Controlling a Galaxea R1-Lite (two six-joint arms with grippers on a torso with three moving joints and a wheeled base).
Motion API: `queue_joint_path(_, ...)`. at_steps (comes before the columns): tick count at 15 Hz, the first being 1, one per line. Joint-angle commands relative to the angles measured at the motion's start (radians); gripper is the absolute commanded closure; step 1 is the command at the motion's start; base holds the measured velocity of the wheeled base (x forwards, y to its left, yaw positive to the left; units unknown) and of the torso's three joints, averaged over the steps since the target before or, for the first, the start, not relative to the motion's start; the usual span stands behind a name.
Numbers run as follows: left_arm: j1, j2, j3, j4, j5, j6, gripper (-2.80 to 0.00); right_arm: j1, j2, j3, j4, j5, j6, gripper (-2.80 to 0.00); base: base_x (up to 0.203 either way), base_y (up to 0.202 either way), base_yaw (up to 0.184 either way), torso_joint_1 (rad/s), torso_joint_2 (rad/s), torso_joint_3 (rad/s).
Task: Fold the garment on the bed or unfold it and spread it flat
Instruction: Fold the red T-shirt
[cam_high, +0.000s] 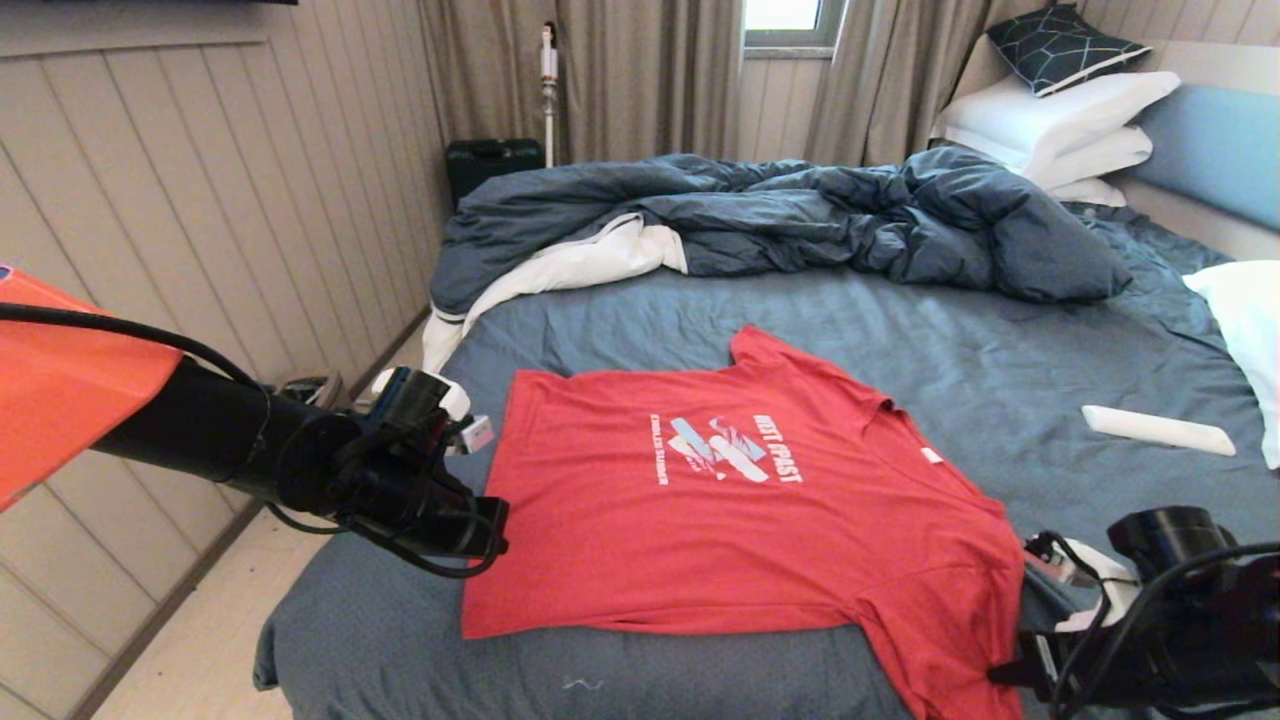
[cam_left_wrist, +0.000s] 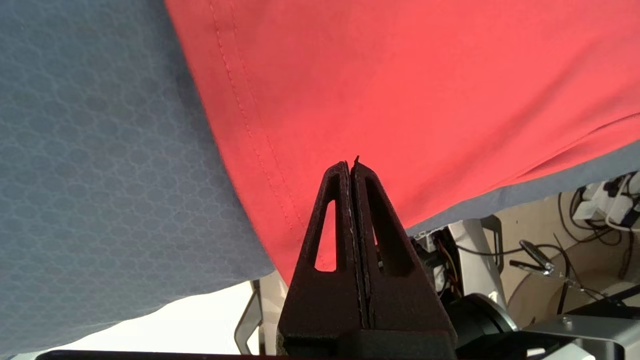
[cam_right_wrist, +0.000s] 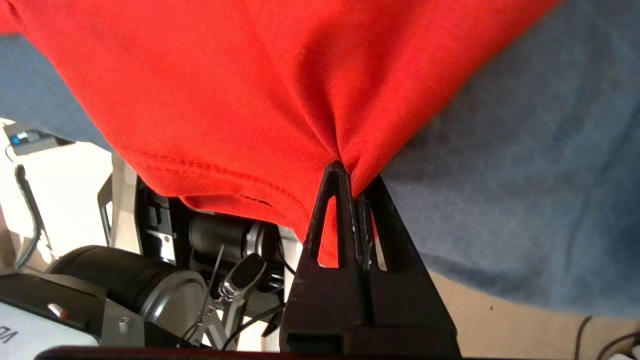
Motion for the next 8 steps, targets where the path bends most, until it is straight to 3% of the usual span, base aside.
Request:
queue_joint_path(1, 0.0, 0.014, 0.003, 0.001, -0.001, -0.002, 0.0, -0.007, -0.012, 0.001, -0.002, 0.001, 0.0, 0.0, 0.0, 0.0, 0.0, 0.0, 0.0, 0.0)
queue_joint_path(6, 0.0, 0.014, 0.01, 0.002, 0.006, -0.006, 0.0, -0.002, -0.015, -0.002, -0.005, 0.0, -0.001, 0.0, 0.0, 0.0, 0.0, 0.0, 0.0, 0.0)
queue_joint_path(7, 0.0, 0.02, 0.009, 0.002, 0.022, -0.019, -2.8, 0.0, -0.019, -0.003, -0.005, 0.003, -0.001, 0.0, 0.0, 0.0, 0.0, 0.0, 0.0, 0.0)
queue_joint_path(8, 0.001, 0.018, 0.009, 0.005, 0.038, -0.026, -2.8, 0.0, -0.019, -0.003, -0.005, 0.005, -0.001, 0.0, 0.0, 0.0, 0.0, 0.0, 0.0, 0.0)
